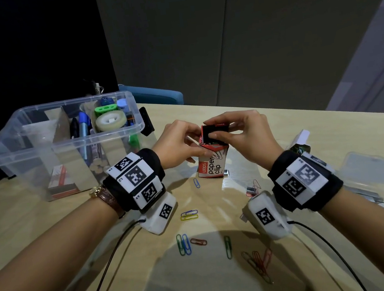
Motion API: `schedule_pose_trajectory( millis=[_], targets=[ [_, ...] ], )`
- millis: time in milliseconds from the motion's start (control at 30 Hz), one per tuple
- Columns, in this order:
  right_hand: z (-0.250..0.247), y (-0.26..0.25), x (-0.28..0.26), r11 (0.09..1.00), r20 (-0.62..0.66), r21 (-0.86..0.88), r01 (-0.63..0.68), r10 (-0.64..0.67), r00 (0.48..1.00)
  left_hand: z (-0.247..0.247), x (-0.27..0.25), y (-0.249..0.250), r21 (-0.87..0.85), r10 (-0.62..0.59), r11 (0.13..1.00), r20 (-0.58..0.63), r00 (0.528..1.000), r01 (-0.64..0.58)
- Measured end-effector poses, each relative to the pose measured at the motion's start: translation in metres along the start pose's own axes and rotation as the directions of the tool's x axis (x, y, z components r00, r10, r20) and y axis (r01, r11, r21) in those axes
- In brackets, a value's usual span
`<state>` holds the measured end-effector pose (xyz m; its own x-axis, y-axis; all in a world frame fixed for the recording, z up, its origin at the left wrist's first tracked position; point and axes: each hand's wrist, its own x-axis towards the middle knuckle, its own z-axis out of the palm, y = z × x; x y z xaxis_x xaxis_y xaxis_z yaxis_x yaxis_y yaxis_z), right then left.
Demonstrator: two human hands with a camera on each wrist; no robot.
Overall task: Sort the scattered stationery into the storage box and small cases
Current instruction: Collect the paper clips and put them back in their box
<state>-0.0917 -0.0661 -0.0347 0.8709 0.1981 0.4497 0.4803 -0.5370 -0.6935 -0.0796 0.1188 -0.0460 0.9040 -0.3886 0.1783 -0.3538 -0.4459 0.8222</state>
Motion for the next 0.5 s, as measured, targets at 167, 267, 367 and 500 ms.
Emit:
schedule_pose_trajectory(
  millis=[167,267,367,500],
  targets=[
    [0.000,0.001,-0.003,0.997,-0.002,-0.075,-0.018,0.018,1.000,0.001,0.000,0.000,-0.010,0.003,1.000,-0.008,1.000,-0.003],
    [0.005,0.000,-0.006,0.994,-0.045,-0.112,-0.018,0.013,0.999,0.002,0.001,-0.001,0.006,0.018,1.000,-0.019,1.000,-0.018],
    [0.011,-0.004,-0.009,0.991,-0.104,-0.130,-0.021,0.007,0.995,0.004,0.000,-0.003,0.017,0.022,1.000,-0.036,0.999,-0.021],
    [0.005,-0.003,-0.014,0.997,-0.053,-0.078,0.028,-0.033,0.998,0.005,0.000,-0.003,0.033,0.025,0.999,-0.042,0.999,-0.024]
  ],
)
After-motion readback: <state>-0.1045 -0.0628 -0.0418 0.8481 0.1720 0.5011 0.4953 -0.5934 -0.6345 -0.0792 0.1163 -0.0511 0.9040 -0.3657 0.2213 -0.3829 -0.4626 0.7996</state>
